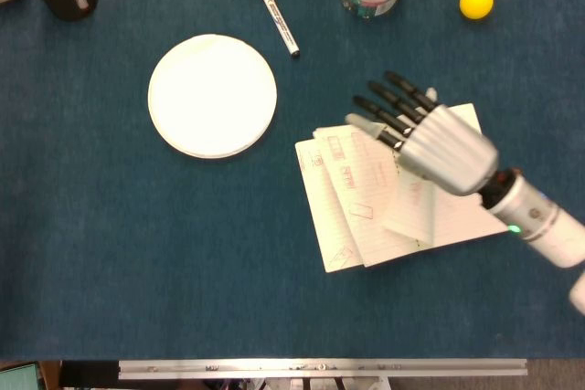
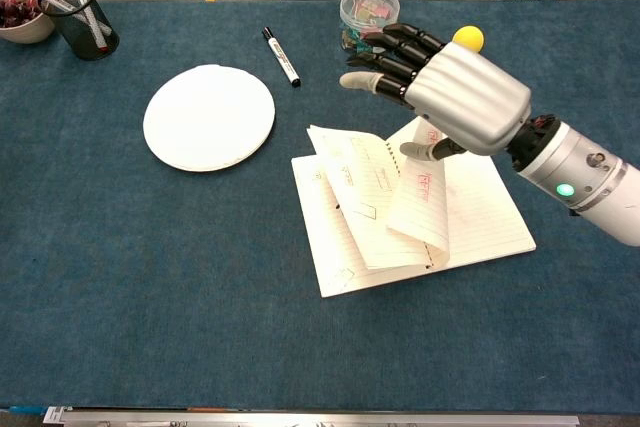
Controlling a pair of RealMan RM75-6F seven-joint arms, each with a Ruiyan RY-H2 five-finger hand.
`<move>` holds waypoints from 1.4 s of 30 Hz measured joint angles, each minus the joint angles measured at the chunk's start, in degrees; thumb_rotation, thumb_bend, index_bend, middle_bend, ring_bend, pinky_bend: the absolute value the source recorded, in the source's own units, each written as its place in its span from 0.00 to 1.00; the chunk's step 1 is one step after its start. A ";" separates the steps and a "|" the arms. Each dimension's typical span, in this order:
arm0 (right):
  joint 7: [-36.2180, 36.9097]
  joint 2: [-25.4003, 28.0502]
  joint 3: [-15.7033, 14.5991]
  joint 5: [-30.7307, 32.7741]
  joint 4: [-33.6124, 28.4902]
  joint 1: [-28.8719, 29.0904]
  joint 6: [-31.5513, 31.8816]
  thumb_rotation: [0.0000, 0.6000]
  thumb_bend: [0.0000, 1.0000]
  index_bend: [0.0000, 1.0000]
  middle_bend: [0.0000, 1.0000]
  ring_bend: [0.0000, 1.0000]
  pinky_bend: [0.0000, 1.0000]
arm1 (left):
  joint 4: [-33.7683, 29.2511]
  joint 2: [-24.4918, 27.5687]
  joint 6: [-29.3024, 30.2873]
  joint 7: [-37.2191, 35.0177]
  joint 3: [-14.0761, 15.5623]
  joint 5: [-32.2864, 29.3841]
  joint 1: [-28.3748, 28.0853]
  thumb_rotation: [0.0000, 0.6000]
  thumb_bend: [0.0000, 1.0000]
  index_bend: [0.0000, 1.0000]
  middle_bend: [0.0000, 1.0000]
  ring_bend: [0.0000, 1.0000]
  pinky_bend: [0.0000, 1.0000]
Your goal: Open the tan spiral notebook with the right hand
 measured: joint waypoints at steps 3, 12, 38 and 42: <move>0.49 3.01 -0.56 0.93 -1.74 -1.17 0.17 1.00 0.11 0.18 0.14 0.04 0.08 | -0.10 0.10 0.12 0.05 -0.14 0.12 -0.09 1.00 0.40 0.20 0.13 0.14 0.20; -1.26 8.97 -2.75 2.75 -6.15 -3.50 -2.58 1.00 0.00 0.18 0.14 0.04 0.08 | -0.65 -0.04 -0.16 0.53 -0.06 0.74 -0.49 1.00 0.40 0.20 0.13 0.14 0.20; -4.61 -3.28 -0.01 3.12 -1.78 1.44 -11.47 1.00 0.00 0.18 0.14 0.04 0.08 | -0.49 0.04 0.74 0.23 0.18 0.70 0.23 1.00 0.40 0.20 0.13 0.14 0.20; -5.56 -5.41 -0.35 2.90 -0.36 2.38 -12.98 1.00 0.00 0.18 0.14 0.04 0.08 | -0.40 0.04 0.86 0.09 0.22 0.74 0.31 1.00 0.40 0.20 0.13 0.14 0.20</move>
